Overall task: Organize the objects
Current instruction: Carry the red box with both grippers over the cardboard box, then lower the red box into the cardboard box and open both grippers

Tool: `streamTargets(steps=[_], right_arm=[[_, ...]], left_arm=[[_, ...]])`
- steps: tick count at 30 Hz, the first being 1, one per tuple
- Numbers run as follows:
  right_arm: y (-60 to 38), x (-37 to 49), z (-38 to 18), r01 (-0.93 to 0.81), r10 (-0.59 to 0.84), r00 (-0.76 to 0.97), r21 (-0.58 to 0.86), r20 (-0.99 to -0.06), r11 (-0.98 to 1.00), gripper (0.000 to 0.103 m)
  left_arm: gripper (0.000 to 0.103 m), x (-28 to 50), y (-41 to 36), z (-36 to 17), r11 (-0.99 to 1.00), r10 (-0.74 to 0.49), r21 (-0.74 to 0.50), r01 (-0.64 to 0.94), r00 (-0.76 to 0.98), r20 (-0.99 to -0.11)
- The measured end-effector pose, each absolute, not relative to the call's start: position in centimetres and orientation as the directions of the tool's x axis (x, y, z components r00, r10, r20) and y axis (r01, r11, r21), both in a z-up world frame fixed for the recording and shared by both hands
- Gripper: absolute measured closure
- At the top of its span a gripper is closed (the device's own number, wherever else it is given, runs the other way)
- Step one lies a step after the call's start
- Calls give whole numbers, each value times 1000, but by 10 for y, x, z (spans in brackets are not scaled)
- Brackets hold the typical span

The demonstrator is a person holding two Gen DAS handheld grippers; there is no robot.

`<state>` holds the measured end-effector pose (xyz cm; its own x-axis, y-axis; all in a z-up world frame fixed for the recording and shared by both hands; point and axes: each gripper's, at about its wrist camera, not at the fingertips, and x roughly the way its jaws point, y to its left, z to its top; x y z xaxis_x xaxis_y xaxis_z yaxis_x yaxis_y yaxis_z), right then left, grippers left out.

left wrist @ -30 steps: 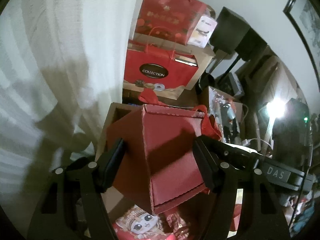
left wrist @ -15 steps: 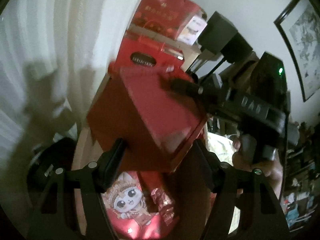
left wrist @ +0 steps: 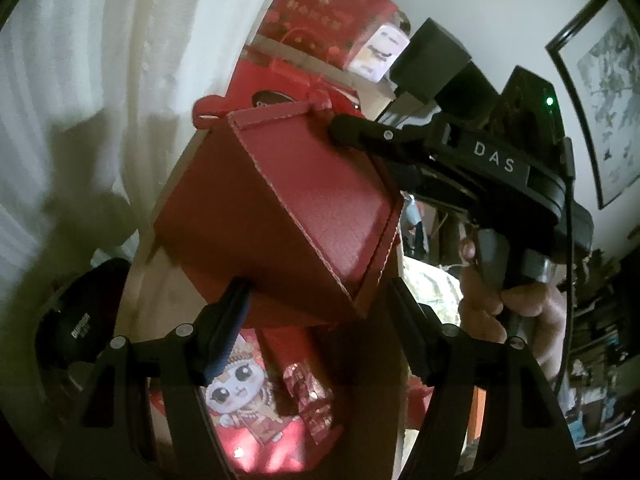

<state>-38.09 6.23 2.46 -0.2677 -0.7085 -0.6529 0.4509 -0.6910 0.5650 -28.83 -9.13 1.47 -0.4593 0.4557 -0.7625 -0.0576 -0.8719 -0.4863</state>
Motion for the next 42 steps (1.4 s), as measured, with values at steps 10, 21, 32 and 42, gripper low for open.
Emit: streamTargets(steps=[10, 21, 32, 42], right_arm=[[27, -360, 37, 584, -706, -209, 493, -677, -645, 49], [18, -357, 33, 554, -688, -241, 485, -684, -677, 44], [53, -338, 41, 531, -642, -302, 435, -705, -727, 39], [79, -302, 32, 472, -531, -354, 343, -770, -812, 36]], left_arm=[[39, -278, -84, -29, -786, 597, -618, -37, -307, -741], [39, -301, -99, -59, -756, 609, -652, 52, -309, -731], [39, -306, -96, -42, -790, 570, -613, 20, -344, -746], [22, -275, -95, -18, -866, 474, -498, -48, -397, -786]])
